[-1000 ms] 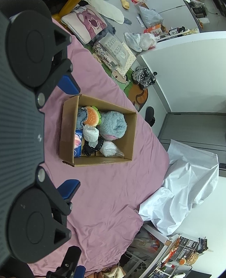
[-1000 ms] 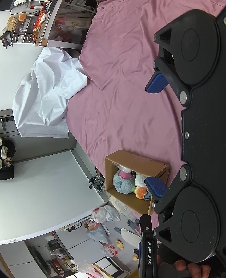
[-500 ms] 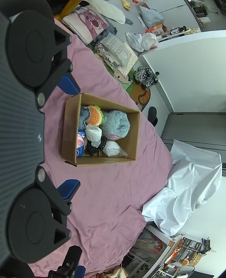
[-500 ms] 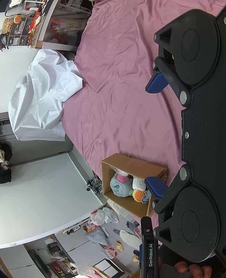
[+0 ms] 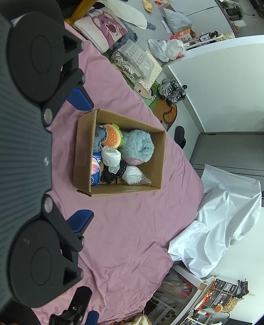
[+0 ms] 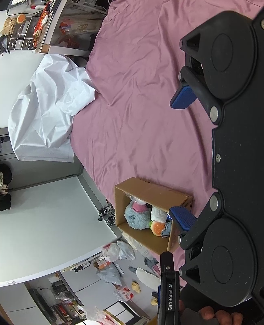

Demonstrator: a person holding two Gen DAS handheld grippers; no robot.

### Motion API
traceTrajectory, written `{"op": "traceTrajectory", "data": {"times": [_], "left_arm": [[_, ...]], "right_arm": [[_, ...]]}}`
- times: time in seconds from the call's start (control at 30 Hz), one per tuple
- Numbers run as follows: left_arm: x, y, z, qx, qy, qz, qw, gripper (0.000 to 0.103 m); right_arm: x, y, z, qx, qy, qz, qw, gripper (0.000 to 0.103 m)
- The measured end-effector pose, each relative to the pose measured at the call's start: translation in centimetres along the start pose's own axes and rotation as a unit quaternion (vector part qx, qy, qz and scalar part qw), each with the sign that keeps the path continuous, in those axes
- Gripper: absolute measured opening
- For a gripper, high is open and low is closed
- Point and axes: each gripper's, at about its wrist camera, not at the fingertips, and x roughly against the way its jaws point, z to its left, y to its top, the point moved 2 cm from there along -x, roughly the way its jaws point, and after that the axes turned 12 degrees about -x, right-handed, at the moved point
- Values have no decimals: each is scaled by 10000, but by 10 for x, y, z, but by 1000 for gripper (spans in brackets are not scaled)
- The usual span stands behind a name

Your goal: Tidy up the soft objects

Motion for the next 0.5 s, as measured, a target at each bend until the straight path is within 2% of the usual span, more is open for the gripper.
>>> {"op": "traceTrajectory", "data": {"times": [0.5], "left_arm": [[-1,0,-13,-87,-24,22,10000,103]], "right_arm": [[-1,1,-3,-22,-19,-9,10000,103]]}}
